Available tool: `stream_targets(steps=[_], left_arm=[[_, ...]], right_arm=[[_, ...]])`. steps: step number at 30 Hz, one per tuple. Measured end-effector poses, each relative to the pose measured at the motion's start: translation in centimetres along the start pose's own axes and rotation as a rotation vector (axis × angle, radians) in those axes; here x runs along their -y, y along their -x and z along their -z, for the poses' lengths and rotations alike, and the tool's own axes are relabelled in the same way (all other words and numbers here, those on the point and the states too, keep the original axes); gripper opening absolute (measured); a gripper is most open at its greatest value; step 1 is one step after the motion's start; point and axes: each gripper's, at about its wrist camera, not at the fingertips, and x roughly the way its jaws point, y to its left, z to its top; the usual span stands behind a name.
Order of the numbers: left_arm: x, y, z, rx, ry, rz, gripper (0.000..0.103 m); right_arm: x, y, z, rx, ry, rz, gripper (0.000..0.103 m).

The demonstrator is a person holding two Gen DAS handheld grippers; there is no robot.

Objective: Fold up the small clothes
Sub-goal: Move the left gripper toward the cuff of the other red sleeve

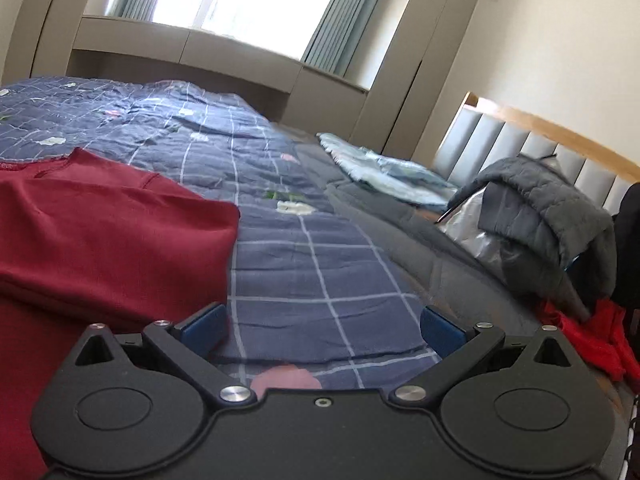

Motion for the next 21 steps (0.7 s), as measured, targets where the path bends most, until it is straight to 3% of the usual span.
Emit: stream_targets(steps=[3, 6, 9, 13, 17, 21], left_arm=[[0.0, 0.0, 0.0, 0.001, 0.000, 0.001, 0.103], [0.0, 0.0, 0.0, 0.002, 0.003, 0.004, 0.103], [-0.4, 0.1, -0.1, 0.003, 0.025, 0.024, 0.103], [-1.5, 1.7, -1.8, -0.006, 0.054, -0.001, 0.103], [-4.3, 5.6, -3.7, 0.039, 0.078, -0.020, 0.103], [-8.9, 9.5, -3.6, 0.051, 0.133, -0.030, 0.103]], right_arm=[[0.1, 1.3, 0.4, 0.071, -0.015, 0.012, 0.103], [1.8, 3.7, -0.2, 0.150, -0.054, -0.096, 0.103], [2.7, 6.8, -0.6, 0.148, -0.067, -0.144, 0.103], [1.5, 11.1, 0.5, 0.160, 0.083, -0.341, 0.103], [-0.8, 14.3, 2.0, 0.220, 0.181, -0.405, 0.103], [-2.4, 15.5, 2.5, 0.230, 0.193, -0.435, 0.103]])
